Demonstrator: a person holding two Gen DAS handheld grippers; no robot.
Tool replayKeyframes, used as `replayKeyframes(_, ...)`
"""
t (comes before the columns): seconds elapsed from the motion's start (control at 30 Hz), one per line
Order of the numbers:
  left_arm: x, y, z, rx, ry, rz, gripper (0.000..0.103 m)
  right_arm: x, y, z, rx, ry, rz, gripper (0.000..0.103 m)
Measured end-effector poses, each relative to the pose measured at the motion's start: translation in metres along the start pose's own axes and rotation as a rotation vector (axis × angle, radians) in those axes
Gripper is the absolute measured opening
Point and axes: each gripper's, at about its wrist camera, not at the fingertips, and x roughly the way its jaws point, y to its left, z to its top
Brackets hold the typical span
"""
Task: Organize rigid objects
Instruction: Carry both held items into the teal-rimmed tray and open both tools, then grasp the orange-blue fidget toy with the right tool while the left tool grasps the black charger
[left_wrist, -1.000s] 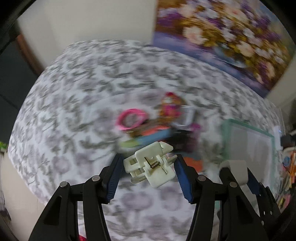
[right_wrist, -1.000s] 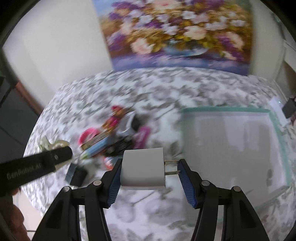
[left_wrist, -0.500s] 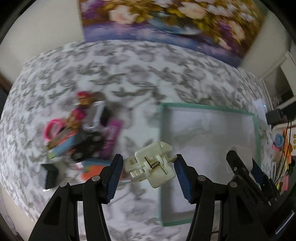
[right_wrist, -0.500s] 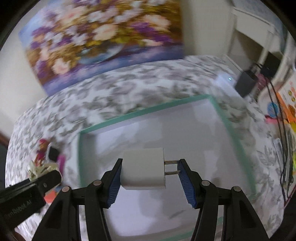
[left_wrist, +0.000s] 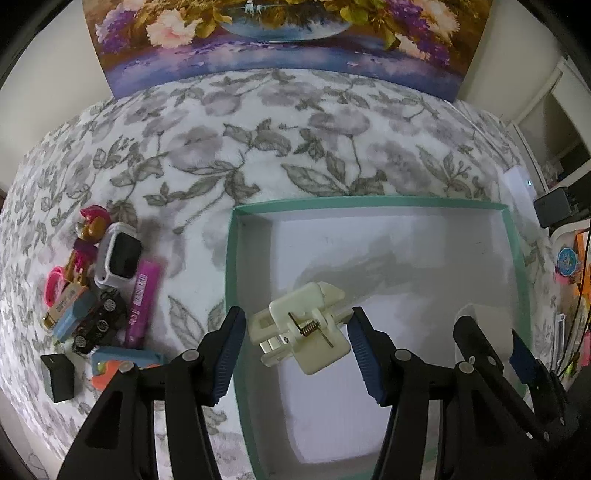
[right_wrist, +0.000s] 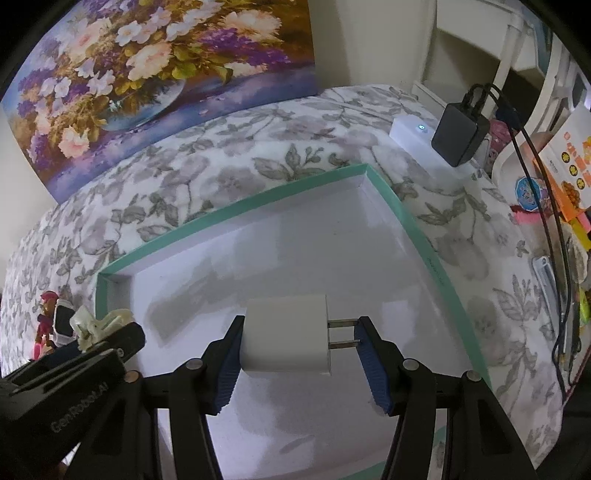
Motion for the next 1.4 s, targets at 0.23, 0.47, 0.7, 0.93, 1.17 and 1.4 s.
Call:
replayKeyframes(0.23, -0.005, 0.012, -0.005, -0.029, -0.022, -0.011, 0.08, -0.004, -0.002, -0.001, -0.001, -0.006, -0.011, 0.065)
replayKeyframes(0.47, -0.021, 0.035, -0.014, -0.052, -0.066, -0.011, 0.094, -0.012, 0.007, -0.01, -0.028, -0.013, -0.017, 0.081)
replayKeyframes(0.7, -0.036, 0.076, -0.034, -0.121, -0.134, 0.021, 0.096, -0.019, 0.026, -0.028, -0.076, -0.022, -0.008, 0.1)
replayKeyframes(0.93, -0.044, 0.121, -0.057, -0.186, -0.164, 0.07, 0.097, -0.023, 0.045, -0.045, -0.119, -0.019, -0.017, 0.103)
replayKeyframes(1.17, -0.047, 0.176, -0.074, -0.302, -0.141, 0.059, 0.102, -0.031, 0.068, -0.056, -0.118, 0.006, 0.094, 0.103)
replayKeyframes(1.4, -0.057, 0.241, -0.086, -0.489, -0.16, 0.059, 0.102, -0.046, 0.105, -0.064, -0.161, -0.022, 0.165, 0.103)
